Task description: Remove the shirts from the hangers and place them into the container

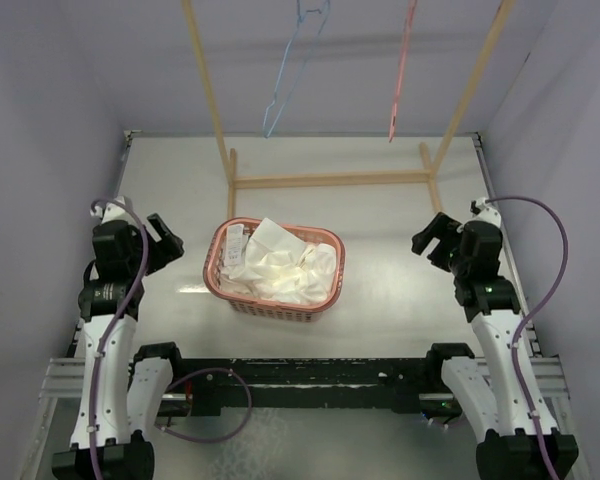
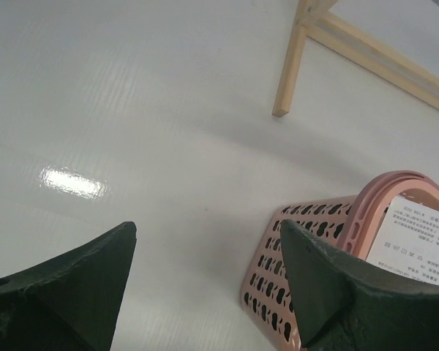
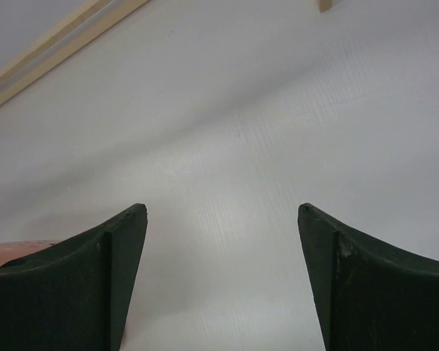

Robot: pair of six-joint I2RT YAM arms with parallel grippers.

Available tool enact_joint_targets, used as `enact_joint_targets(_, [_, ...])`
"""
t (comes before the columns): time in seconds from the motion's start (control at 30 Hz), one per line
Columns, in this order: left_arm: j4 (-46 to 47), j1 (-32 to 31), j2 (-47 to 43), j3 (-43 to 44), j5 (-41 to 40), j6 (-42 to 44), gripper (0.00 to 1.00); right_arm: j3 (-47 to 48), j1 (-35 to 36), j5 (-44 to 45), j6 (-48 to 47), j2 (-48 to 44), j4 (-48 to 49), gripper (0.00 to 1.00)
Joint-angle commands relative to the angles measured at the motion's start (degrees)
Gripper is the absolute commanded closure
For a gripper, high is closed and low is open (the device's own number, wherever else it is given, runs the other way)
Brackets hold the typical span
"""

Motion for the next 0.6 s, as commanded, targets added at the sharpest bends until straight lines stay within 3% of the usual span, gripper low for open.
enact_joint_targets(0.0, [0.7, -0.42, -4.52, 2.44, -1.38, -1.28, 0.18, -2.3, -0.01, 2.54, 1.84, -4.13, 2.62, 0.14])
enact_joint_targets(0.13, [1.04, -0.86, -7.27, 1.9, -2.57, -1.67, 0.18, -2.77, -0.01, 2.49, 0.74, -6.74, 0.95, 0.08])
enact_joint_targets(0.57, [0.41, -2.25, -6.6, 2.22, -4.36, -3.61, 0.17, -10.95, -0.01, 6.57, 0.16, -19.42, 1.21, 0.08])
